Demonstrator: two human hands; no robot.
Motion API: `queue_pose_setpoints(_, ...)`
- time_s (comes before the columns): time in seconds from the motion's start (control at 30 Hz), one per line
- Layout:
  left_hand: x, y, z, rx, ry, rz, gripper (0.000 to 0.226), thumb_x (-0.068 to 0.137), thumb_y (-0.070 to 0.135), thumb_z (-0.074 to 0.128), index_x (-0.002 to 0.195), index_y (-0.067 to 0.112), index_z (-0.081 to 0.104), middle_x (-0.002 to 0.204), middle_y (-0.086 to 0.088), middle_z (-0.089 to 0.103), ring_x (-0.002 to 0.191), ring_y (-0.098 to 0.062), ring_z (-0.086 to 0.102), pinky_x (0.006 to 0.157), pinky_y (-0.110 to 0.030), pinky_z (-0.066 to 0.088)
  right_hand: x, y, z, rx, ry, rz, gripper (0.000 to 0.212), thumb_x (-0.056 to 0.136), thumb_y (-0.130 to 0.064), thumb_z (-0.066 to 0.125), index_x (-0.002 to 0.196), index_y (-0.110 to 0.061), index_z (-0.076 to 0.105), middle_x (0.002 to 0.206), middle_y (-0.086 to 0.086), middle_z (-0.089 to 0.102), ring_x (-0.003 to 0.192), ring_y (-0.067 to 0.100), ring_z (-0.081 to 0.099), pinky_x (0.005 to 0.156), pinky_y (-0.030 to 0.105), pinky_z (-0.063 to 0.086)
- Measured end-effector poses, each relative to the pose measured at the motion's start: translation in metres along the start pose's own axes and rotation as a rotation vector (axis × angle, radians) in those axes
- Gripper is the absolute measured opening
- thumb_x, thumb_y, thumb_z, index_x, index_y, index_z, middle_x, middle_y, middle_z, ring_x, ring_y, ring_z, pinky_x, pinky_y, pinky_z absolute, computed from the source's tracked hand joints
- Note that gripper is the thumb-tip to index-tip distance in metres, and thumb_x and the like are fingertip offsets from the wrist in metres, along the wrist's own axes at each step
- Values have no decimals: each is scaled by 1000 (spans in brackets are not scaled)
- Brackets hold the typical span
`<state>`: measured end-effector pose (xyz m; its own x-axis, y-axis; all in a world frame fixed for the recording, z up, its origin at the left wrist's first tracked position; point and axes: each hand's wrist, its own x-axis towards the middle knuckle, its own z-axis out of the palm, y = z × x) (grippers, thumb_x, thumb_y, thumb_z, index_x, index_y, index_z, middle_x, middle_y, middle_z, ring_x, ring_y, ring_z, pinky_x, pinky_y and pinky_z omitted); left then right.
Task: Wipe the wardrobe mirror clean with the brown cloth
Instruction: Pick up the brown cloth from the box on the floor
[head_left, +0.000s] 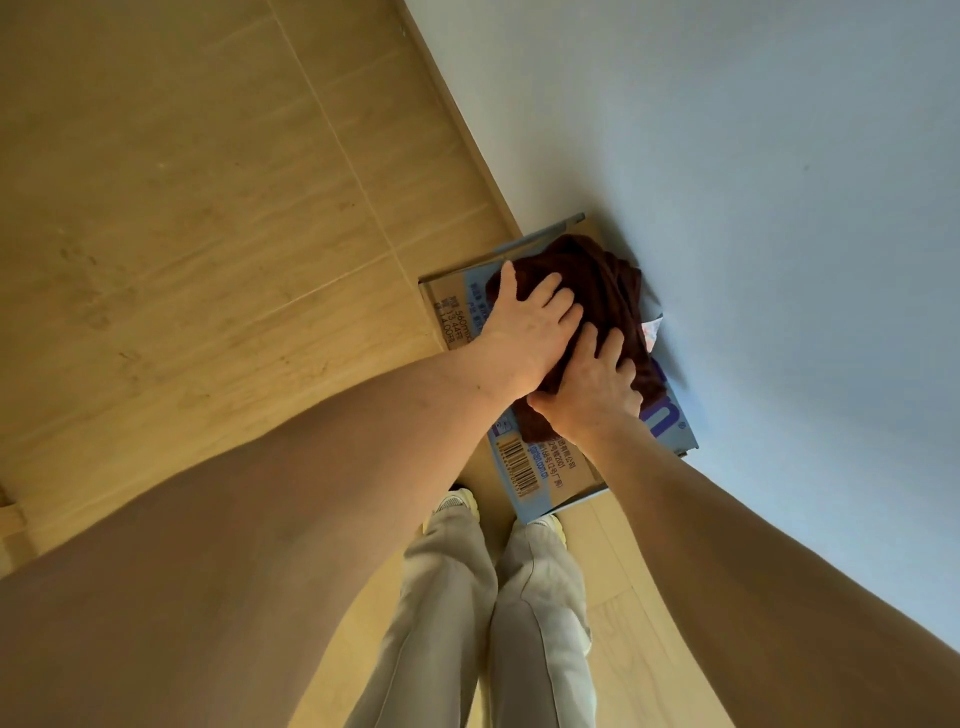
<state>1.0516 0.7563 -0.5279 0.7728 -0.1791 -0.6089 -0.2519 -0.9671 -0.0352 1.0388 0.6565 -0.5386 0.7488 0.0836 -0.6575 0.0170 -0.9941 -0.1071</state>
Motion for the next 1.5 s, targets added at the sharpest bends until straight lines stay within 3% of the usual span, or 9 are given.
queue_pose_setpoints(0.33,4,4,-5,154,61,10,82,84,29,65,149,10,18,142,-9,32,129,-27,30,100,-46,33,5,9,-13,140,118,-136,73,83,-8,64,142,-12,22,125,18,48,109,36,53,89,48,50)
queue_pose_setpoints(0.53,-11,12,-7,107,122,-51,33,87,24,63,119,18,57,118,-4,54,112,-25,47,97,-41,32,-7,12,-40,-79,143,-221,21,87,-19,59,107,-14,59,101,8,56,81,23,51,70,34,45)
queue_pose_setpoints(0.7,-32,2,-26,-100,209,-106,41,82,21,68,122,22,55,134,-13,36,127,-33,32,100,-56,31,-25,11,-42,-157,102,-237,54,78,-41,66,124,-18,50,124,6,48,120,28,40,99,46,34)
queue_pose_setpoints(0.93,-76,-11,-63,-451,307,-124,48,81,18,69,122,17,46,123,-13,39,99,-30,52,69,-35,39,-54,-7,-62,162,180,-273,102,66,-46,77,145,-23,16,145,3,28,132,28,32,102,53,37)
queue_pose_setpoints(1.03,-104,-23,-88,-486,332,-151,51,79,18,72,122,16,45,123,-12,39,96,-29,54,70,-33,43,-68,-22,-87,225,205,-334,78,78,-31,71,141,-21,28,130,10,44,111,32,53,84,44,49)
queue_pose_setpoints(1.17,-138,-34,-117,-488,362,-236,60,79,16,72,129,15,39,126,-12,41,101,-29,55,71,-32,44,-88,-39,-131,120,280,-441,23,86,-20,57,108,-13,57,90,6,49,78,23,54,63,33,40)
queue_pose_setpoints(1.3,-176,-42,-147,-497,312,-344,67,82,9,67,138,15,29,111,-10,52,93,-25,53,67,-34,39,-120,-58,-169,-61,337,-574,17,86,-20,57,101,-12,60,88,5,46,78,23,49,68,34,42)
queue_pose_setpoints(1.43,-225,-56,-185,-329,297,-494,9,90,10,53,97,10,59,72,1,48,61,-15,44,61,-31,35,-157,-82,-210,-252,474,-737,18,85,-19,53,98,-12,64,96,8,57,96,27,49,78,35,34)
queue_pose_setpoints(1.5,-250,-58,-201,-203,336,-555,9,93,17,50,87,16,56,66,4,42,63,-15,43,69,-33,31,-179,-92,-230,-258,498,-820,20,85,-19,56,100,-10,65,101,8,57,101,26,47,81,34,37)
